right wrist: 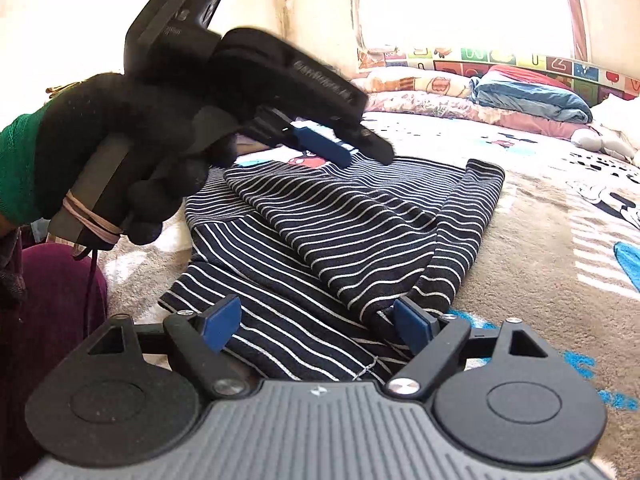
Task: Fold clothes
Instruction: 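Open the left gripper and lift it off the garment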
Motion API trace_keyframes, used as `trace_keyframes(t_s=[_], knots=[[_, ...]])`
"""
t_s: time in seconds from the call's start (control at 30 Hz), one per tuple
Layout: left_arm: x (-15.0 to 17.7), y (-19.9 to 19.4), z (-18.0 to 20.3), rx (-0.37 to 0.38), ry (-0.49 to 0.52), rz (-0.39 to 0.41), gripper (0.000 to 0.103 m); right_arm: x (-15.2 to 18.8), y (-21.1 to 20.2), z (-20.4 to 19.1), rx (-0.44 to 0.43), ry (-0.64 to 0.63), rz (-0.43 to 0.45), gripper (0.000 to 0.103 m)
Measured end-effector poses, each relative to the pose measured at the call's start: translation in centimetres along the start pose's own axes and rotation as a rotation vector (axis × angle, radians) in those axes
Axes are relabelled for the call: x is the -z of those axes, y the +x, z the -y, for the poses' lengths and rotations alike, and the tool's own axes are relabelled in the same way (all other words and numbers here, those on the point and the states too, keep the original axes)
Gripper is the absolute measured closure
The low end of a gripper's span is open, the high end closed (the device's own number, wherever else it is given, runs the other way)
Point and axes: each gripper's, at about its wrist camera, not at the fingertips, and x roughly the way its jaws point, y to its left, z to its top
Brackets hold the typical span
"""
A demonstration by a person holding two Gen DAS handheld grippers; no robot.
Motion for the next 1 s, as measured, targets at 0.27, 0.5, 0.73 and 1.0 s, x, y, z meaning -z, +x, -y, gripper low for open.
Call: trace_keyframes(t_s=[0.27, 0.5, 0.73, 1.0], knots=[[-0.3, -2.6, -5.5, -0.183, -0.297, 0.124, 0.052, 0.6, -1.7, -1.1, 0.119, -0.033, 0.046, 0.032], [0.1, -3.3, -8.9, -0.206, -0.46, 0.109, 0.052, 0.4, -1.8, -0.4, 0.193, -0.038, 0.058, 0.035], [0.3, -2.4, -10.9, -0.218, -0.54, 0.082, 0.052, 0.2, 1.0, 0.7, 0.182, -0.011, 0.044, 0.034], [1.0, -1.5, -12.1, -0.214, -0.587, 0.052, 0.052, 0.0, 0.8, 0.1, 0.147, -0.049, 0.019, 0.029]])
